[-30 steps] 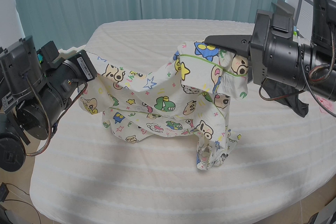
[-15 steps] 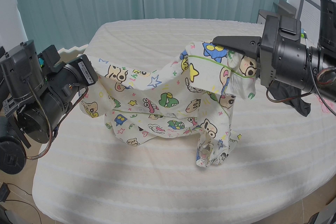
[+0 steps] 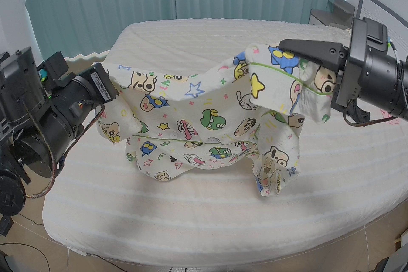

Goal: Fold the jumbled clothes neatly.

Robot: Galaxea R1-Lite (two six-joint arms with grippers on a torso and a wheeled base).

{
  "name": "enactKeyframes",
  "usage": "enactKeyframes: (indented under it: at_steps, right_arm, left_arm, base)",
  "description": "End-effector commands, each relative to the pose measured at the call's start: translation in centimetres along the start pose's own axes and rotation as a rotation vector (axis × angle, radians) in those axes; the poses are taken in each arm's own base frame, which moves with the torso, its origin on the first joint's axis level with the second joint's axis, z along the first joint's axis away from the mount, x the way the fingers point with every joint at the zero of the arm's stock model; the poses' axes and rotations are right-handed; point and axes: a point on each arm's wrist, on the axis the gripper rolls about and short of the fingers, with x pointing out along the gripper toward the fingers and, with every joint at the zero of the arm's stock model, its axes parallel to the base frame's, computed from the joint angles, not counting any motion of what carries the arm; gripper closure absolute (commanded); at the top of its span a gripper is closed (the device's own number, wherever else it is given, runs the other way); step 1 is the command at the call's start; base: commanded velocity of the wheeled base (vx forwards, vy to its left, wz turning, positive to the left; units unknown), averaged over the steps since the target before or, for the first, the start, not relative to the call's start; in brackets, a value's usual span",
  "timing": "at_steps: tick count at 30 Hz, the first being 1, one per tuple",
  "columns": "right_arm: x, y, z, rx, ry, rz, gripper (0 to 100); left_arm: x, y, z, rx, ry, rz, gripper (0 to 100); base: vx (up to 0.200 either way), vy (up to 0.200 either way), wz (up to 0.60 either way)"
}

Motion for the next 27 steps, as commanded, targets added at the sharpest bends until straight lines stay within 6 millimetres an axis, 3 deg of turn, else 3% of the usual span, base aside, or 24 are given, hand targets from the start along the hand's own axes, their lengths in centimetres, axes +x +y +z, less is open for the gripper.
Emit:
enactKeyframes:
  at_steps: [1, 5, 15, 21, 27]
  right_arm:
    - [-1.8, 1.1, 0.7, -0.017, -0.036, 0.041, 100]
    - [-3.4, 1.6, 0.8, -0.025, -0.053, 0.059, 100]
    - [-5.4, 2.1, 0.9, -0.062, -0.075, 0.084, 100]
    - [-5.7, 2.3, 1.1, -0.074, -0.083, 0.092, 100]
    - [-6.9, 2.7, 1.0, -0.074, -0.079, 0.110, 100]
  left_arm:
    - [-0.8, 0.1, 1.1, -0.018, -0.030, -0.014, 100]
    - [-1.5, 0.2, 1.9, -0.034, -0.053, -0.021, 100]
    - [-2.2, 0.3, 2.6, -0.043, -0.074, -0.027, 100]
    - [-2.3, 0.2, 2.7, -0.047, -0.073, -0.035, 100]
    - [-4.3, -0.1, 2.4, -0.045, -0.047, -0.097, 100]
  base:
    - [-0.200, 0.000, 0.00]
    - [-0.200, 0.000, 0.00]
    - [0.000, 0.000, 0.00]
    - [0.000, 0.000, 0.00]
    - [0.000, 0.000, 0.00]
